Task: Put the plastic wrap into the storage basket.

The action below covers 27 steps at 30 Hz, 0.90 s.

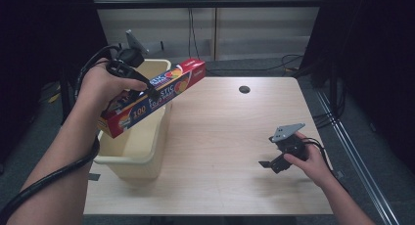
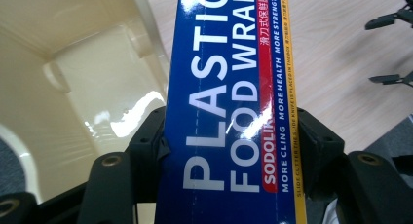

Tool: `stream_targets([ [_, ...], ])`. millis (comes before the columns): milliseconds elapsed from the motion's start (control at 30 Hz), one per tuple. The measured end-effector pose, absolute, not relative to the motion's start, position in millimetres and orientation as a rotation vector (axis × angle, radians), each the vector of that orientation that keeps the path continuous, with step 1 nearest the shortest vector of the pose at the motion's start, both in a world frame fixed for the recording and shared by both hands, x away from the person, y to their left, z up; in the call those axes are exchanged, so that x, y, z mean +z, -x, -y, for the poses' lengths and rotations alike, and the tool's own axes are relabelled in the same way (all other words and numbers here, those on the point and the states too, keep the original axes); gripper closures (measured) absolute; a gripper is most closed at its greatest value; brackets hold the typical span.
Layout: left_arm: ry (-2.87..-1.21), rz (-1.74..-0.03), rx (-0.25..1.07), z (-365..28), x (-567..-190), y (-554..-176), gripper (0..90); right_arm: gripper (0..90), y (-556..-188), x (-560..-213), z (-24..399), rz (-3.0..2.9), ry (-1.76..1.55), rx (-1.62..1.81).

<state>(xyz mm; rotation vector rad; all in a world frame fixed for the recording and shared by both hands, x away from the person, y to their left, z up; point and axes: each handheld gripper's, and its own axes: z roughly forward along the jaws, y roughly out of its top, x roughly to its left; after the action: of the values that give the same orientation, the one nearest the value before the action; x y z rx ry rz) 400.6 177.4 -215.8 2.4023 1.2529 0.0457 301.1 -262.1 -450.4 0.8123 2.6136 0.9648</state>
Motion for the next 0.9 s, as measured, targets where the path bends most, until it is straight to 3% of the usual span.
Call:
stream_targets([
  [900, -2.261, -1.47, 0.109, -215.3, -208.3, -398.5, 40.3, 2.4, -301.3, -449.6, 262.3, -2.633, -0.799, 0.983],
])
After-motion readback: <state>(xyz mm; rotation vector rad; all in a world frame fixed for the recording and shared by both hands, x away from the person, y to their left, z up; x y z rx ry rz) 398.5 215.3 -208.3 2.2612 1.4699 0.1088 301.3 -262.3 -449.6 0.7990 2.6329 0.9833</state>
